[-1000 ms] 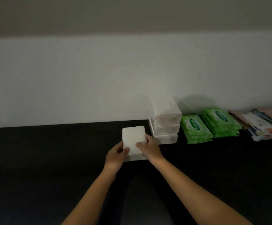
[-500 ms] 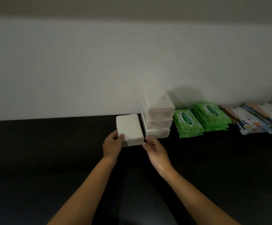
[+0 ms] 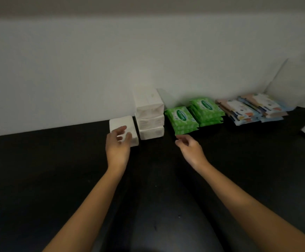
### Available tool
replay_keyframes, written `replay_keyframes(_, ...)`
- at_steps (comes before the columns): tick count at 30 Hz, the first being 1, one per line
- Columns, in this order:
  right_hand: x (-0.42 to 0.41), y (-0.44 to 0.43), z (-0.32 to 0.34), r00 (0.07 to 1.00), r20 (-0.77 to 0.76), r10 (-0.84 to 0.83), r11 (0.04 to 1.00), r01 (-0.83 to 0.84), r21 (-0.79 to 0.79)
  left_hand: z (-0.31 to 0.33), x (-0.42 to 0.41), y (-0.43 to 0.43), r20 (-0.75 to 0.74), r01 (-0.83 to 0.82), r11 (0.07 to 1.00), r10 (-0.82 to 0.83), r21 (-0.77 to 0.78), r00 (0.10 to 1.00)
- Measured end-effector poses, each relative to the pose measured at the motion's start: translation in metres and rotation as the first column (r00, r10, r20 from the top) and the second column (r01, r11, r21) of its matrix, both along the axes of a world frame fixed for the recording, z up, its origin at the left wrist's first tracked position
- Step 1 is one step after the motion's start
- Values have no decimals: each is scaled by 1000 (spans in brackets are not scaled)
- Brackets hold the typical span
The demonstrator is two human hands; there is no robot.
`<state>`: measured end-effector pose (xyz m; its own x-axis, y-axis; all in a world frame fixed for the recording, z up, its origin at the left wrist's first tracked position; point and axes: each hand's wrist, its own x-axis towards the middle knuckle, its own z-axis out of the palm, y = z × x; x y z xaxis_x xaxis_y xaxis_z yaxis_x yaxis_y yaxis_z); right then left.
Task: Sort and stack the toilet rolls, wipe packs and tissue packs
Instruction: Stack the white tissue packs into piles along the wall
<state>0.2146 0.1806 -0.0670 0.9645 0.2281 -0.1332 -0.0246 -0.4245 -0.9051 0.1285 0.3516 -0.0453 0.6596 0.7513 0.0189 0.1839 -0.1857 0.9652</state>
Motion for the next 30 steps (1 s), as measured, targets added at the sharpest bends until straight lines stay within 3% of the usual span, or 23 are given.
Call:
replay_keyframes(7, 11, -71, 7, 998, 40, -57, 998, 58, -6, 11, 32, -99, 57, 351, 927, -360, 132, 931)
replay_keyframes(20, 59, -297, 27, 938, 141, -318, 944, 327, -49, 4, 121, -302, -66, 624, 781, -624, -20, 779)
replay_keyframes(25, 77, -384, 28, 886, 167, -433, 894, 445, -43, 5, 154, -383, -115, 722, 682, -732, -119, 672)
replay_keyframes(30, 90, -452, 19, 761, 194, -619, 762, 642, -90, 3, 186, -453, -254, 793, 563, -822, -234, 509)
